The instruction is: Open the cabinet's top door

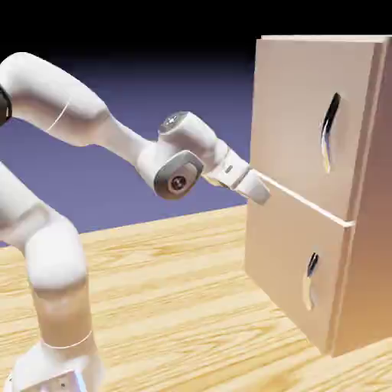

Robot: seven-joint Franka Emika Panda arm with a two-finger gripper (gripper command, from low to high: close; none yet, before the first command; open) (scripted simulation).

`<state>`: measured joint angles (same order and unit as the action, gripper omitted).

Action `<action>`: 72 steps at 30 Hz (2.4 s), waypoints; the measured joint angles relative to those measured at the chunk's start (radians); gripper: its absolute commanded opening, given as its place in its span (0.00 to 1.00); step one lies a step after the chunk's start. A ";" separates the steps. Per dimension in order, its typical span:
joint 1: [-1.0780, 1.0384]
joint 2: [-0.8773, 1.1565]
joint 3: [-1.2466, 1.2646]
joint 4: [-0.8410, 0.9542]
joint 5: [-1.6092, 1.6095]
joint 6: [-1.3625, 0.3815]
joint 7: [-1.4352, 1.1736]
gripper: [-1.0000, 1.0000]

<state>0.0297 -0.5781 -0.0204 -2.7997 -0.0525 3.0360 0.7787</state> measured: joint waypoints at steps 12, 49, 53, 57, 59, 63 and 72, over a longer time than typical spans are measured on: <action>0.176 -0.080 -0.203 0.103 -0.522 -0.010 0.375 0.50; 0.718 -0.328 -0.831 0.419 -2.131 -0.042 1.530 0.50; 0.776 -0.355 -0.898 0.453 -2.305 -0.046 1.655 0.50; 0.835 -0.382 -0.966 0.488 -2.479 -0.049 1.780 0.50; 0.864 -0.395 -1.000 0.505 -2.566 -0.051 1.843 0.50; 0.917 -0.392 -1.041 0.540 -2.622 -0.058 1.880 0.50; 0.990 -0.348 -1.071 0.580 -2.620 -0.127 1.890 0.00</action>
<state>1.0198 -0.9256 -1.0913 -2.2193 -2.6727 2.9087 2.6687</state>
